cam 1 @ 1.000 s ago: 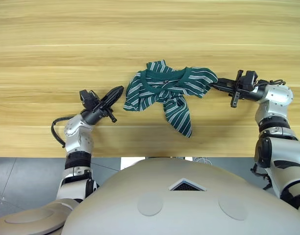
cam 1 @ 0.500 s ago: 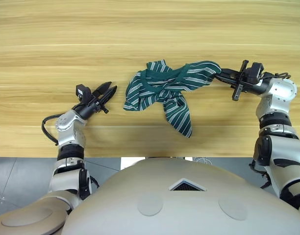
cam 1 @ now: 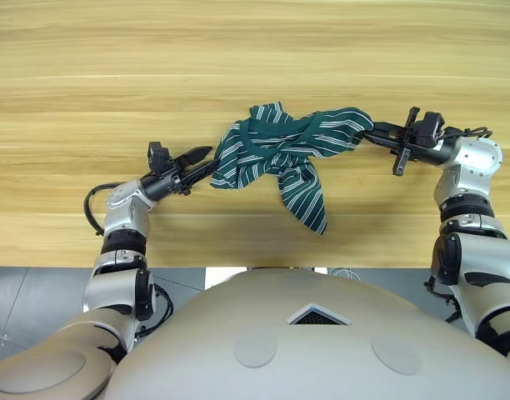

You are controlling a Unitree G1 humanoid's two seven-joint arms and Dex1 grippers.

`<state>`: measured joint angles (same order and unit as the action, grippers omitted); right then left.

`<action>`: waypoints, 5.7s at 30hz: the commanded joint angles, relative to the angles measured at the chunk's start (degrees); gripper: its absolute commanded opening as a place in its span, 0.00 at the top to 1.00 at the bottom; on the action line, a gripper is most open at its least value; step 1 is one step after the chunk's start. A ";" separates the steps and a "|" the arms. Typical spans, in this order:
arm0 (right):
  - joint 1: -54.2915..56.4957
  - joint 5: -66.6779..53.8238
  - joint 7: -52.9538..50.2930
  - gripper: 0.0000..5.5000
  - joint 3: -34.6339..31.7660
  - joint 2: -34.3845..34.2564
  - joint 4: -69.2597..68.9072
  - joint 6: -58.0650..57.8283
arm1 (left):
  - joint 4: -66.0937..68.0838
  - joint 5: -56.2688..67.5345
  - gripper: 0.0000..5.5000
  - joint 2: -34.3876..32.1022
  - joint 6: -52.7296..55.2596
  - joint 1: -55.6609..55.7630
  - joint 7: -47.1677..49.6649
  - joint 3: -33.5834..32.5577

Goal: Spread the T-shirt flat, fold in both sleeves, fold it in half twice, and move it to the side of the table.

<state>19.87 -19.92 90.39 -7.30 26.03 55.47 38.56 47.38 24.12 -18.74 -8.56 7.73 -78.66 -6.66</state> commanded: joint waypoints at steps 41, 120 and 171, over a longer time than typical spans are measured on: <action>21.48 11.27 -27.49 1.00 2.47 -0.81 0.94 -3.19 | -16.77 -4.49 1.00 -3.00 -6.55 14.33 20.69 -3.70; -10.23 26.45 -11.21 0.94 23.58 14.74 4.10 14.26 | -48.66 -26.67 1.00 -26.98 -4.63 -34.02 22.75 7.90; 8.32 22.77 -26.13 0.61 24.58 -5.26 8.61 -7.93 | -42.78 9.52 0.76 -1.31 26.49 -34.87 45.49 -6.02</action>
<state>29.42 0.48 63.42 16.65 20.28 63.64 30.71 3.24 35.77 -21.40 13.80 -25.87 -35.37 -14.74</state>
